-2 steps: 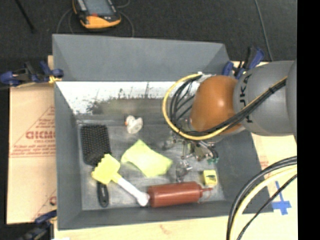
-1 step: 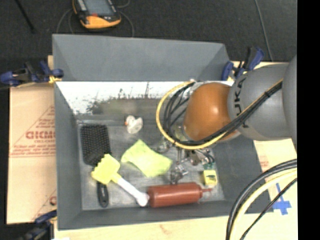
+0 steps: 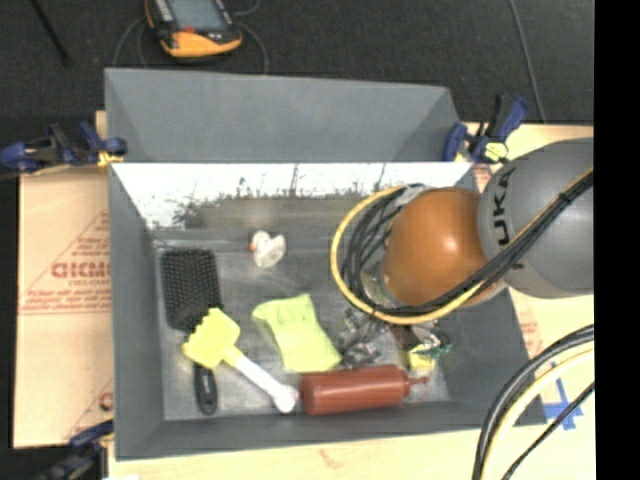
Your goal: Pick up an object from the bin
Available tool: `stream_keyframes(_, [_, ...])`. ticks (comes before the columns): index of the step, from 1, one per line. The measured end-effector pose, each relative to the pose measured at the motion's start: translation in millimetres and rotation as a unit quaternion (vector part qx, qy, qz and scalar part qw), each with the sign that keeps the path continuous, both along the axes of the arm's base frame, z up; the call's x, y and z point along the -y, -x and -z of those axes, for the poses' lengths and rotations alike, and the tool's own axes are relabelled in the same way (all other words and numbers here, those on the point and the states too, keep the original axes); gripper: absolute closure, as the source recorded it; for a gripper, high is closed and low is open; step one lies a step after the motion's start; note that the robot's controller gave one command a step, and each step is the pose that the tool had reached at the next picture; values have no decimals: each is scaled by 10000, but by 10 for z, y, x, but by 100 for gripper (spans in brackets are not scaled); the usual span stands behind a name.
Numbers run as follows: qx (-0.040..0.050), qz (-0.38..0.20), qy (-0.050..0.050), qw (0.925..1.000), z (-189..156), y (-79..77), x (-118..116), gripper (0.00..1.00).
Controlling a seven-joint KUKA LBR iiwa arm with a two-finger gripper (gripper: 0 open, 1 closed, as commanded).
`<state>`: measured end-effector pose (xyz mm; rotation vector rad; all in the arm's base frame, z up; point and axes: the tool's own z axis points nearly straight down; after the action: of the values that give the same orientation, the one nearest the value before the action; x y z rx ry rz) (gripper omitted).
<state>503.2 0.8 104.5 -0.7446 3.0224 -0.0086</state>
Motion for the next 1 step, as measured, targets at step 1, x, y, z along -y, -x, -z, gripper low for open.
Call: stream_keyframes(1, [126, -13, -27, 9999, -36, -64, -24, 0])
